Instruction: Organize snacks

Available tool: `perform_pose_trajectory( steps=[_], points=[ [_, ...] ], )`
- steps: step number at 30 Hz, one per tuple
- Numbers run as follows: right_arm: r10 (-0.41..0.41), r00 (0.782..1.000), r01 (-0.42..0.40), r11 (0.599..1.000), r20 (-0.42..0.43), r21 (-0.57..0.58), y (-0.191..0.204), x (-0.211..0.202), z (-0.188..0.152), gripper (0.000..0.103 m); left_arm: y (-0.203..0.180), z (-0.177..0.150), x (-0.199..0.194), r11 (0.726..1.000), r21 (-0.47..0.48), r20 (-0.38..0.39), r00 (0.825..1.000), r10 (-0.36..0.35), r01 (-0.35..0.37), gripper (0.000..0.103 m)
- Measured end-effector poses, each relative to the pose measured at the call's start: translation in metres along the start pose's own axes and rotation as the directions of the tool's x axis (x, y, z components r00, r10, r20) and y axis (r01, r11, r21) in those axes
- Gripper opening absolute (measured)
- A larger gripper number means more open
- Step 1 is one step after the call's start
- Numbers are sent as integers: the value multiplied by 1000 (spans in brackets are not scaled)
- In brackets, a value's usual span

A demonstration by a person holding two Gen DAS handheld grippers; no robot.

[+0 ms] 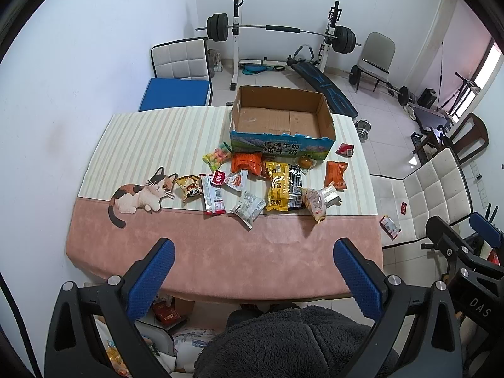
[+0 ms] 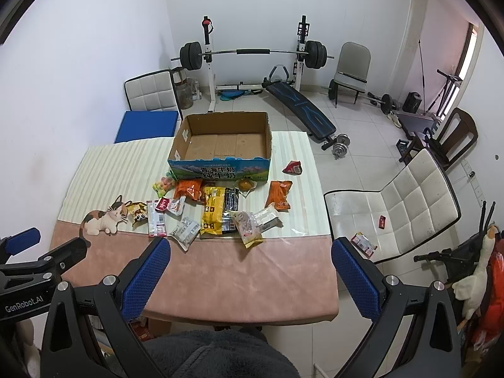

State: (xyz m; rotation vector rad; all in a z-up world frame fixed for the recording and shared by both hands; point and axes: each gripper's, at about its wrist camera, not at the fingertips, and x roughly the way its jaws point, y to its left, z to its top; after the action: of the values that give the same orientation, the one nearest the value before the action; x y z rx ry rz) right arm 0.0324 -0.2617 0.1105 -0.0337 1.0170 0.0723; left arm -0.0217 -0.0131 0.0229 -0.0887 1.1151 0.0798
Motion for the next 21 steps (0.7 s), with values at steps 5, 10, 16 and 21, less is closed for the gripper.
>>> perform_pose_trajectory(
  steps=[5,10,16,21],
  points=[
    [2,1000,-2,1000,0,-2,3,1,3,103,1,0,0,1000,0,1,1000,0,0,103],
    [4,1000,-4,1000,0,2,2,1,1,103,1,2,1,1000,-5,0,1000,-3,3,103],
    [33,998,-31,998,-46,46,0,27,15,103,6,11,15,999,-34,-5,1000,24,-24,103],
    [58,991,-46,993,-122,106,-9,92,22,103,17,21,60,996,-61,-47,997,61,-63,103]
  ],
)
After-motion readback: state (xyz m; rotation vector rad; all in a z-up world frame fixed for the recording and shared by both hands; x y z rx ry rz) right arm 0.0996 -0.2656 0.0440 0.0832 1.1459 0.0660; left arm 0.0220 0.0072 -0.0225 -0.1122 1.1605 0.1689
